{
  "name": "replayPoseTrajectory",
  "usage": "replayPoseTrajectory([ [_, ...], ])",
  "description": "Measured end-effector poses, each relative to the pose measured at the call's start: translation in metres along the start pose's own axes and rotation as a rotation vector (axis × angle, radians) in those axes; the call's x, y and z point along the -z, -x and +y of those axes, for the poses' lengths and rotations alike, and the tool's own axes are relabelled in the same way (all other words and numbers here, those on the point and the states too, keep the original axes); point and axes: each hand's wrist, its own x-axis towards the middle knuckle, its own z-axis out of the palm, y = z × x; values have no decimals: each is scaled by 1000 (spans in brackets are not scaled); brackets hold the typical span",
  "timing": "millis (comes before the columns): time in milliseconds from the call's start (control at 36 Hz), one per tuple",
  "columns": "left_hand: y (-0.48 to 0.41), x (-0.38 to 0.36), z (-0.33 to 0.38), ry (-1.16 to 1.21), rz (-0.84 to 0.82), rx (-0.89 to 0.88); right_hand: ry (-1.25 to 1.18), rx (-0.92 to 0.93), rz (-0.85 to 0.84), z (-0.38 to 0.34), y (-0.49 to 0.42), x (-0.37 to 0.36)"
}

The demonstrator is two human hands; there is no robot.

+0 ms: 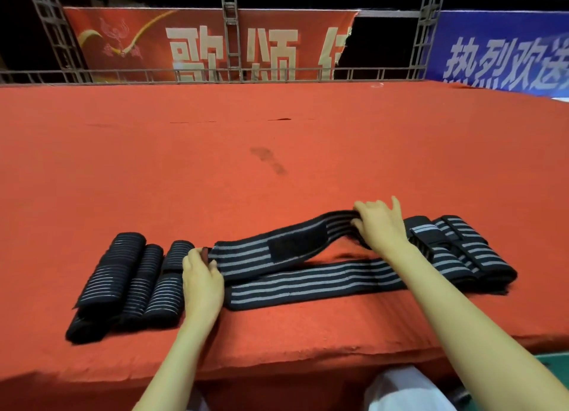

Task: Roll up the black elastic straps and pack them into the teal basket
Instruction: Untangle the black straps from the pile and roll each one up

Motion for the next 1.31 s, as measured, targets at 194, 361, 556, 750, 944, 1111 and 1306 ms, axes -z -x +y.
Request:
replayPoseTrajectory([
  [194, 7, -9, 6, -32, -70, -22, 193, -69, -159, 1, -12, 45],
  [361, 15, -9, 5, -188, -143, -2, 319, -31, -437, 0, -6, 22],
  [556, 13, 0, 6, -195, -237, 25, 67, 115, -301, -33, 24, -29],
  [750, 5, 14, 12, 51, -319, 129, -666, 345, -359, -73, 36, -39],
  [944, -8, 22, -8, 133, -324, 178, -552, 426, -496, -97, 39, -43],
  [1111, -9, 29, -3, 71, -276, 189, -568, 438, -425, -87, 41, -52],
  [1306, -2, 23, -6, -188, -292, 141, -594, 385, -401, -81, 35, -53],
])
